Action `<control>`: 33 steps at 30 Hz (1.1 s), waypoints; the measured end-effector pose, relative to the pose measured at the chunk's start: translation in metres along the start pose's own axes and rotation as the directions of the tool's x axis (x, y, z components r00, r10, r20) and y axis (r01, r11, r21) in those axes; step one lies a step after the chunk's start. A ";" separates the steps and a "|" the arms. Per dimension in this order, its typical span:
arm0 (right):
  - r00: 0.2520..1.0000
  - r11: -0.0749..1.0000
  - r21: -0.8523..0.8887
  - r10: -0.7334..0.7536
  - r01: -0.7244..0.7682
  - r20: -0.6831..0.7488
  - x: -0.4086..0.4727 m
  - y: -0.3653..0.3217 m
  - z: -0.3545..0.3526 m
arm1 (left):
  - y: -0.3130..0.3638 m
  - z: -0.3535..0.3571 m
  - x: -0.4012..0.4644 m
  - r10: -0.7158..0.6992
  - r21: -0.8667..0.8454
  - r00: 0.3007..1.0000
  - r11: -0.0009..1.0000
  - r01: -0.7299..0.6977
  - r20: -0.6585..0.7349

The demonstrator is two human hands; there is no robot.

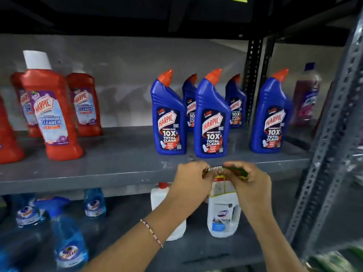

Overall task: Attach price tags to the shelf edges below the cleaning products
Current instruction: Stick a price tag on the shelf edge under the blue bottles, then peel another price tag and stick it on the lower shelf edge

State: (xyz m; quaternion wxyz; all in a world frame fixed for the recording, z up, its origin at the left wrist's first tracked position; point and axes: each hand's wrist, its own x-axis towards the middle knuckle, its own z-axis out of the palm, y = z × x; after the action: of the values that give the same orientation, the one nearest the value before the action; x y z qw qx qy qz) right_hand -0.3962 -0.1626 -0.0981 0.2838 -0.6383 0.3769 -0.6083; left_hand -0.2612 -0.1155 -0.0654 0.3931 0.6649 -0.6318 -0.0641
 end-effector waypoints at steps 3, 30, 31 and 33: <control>0.999 0.998 -0.057 -0.035 0.035 -0.002 -0.002 0.004 0.004 | -0.003 0.003 0.001 0.012 0.075 1.000 0.997 -0.011 -0.016; 0.791 0.936 -0.260 0.342 -0.238 0.507 -0.180 0.149 0.144 | -0.286 -0.008 -0.121 -0.549 0.487 0.768 0.796 0.360 0.329; 0.733 0.926 -0.299 0.367 -0.230 0.572 -0.195 0.162 0.157 | -0.297 -0.003 -0.128 -0.554 0.492 0.761 0.794 0.358 0.339; 0.659 0.919 -0.339 0.383 -0.201 0.648 -0.220 0.181 0.181 | -0.312 0.006 -0.137 -0.554 0.449 0.753 0.808 0.382 0.355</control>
State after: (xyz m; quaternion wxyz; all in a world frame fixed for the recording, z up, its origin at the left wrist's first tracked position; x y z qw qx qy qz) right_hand -0.2363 -0.0985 -0.3887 0.4215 -0.7806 0.4081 -0.2155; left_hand -0.0444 -0.0299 -0.3141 0.0742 0.8262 -0.5183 -0.2080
